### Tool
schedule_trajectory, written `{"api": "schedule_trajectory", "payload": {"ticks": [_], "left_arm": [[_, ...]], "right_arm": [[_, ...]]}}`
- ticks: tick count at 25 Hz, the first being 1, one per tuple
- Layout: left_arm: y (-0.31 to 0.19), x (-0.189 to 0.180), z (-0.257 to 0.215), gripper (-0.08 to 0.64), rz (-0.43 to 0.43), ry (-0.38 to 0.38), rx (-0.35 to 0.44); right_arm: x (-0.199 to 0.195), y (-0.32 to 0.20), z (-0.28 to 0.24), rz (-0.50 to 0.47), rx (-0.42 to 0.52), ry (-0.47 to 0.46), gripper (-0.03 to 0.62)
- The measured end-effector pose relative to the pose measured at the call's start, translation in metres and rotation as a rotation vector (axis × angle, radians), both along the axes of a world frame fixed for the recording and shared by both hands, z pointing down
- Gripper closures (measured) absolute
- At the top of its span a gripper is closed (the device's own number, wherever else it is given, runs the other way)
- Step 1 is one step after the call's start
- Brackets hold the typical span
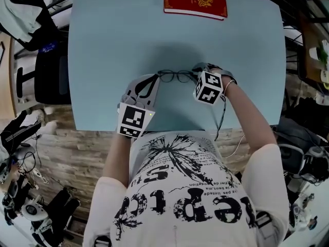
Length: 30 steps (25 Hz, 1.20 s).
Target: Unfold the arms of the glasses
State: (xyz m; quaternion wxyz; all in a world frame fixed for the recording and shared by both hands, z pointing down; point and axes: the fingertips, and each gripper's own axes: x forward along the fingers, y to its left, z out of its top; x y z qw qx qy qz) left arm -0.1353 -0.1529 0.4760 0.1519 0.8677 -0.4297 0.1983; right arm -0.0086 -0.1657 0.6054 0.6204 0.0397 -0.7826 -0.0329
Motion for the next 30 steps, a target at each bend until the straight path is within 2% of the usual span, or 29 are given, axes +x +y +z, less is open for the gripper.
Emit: {"api": "schedule_trajectory", "payload": {"ticks": [3,7,9,12,15,17,18,20,25,30], "left_arm": [[0.0,-0.002,-0.005,0.54,0.003,0.01,0.018],[0.002,-0.004,-0.004,0.54,0.018,0.004,0.02],[0.003,-0.001,0.002,0.54,0.053,-0.02,0.013],[0.004,0.016,0.018,0.54,0.199,-0.098,0.016],[0.007,0.038,0.031,0.538,0.396,-0.219,0.042],[0.005,0.047,0.04,0.538,0.492,-0.302,0.057],[0.004,0.052,0.045,0.532,0.53,-0.333,0.059],[0.003,0.059,0.054,0.463,0.595,-0.371,0.041],[0.004,0.071,0.086,0.463,0.765,-0.522,-0.017],[0.01,0.087,0.107,0.463,0.922,-0.598,-0.05]], "right_arm": [[-0.005,0.003,0.003,-0.043,-0.009,0.01,0.552],[-0.009,0.004,0.004,-0.06,-0.017,0.006,0.558],[-0.01,0.005,0.003,-0.063,-0.014,-0.003,0.558],[-0.011,0.003,0.002,-0.071,0.008,-0.009,0.561],[-0.009,0.005,0.001,-0.059,0.007,-0.014,0.561],[-0.007,0.006,0.0,-0.059,0.008,-0.013,0.56],[-0.007,0.006,0.0,-0.057,0.009,-0.013,0.56],[-0.006,0.007,-0.002,-0.047,0.008,-0.019,0.56],[-0.003,0.014,-0.001,-0.041,-0.006,-0.024,0.56],[-0.004,0.016,0.0,-0.021,-0.014,-0.028,0.56]]}}
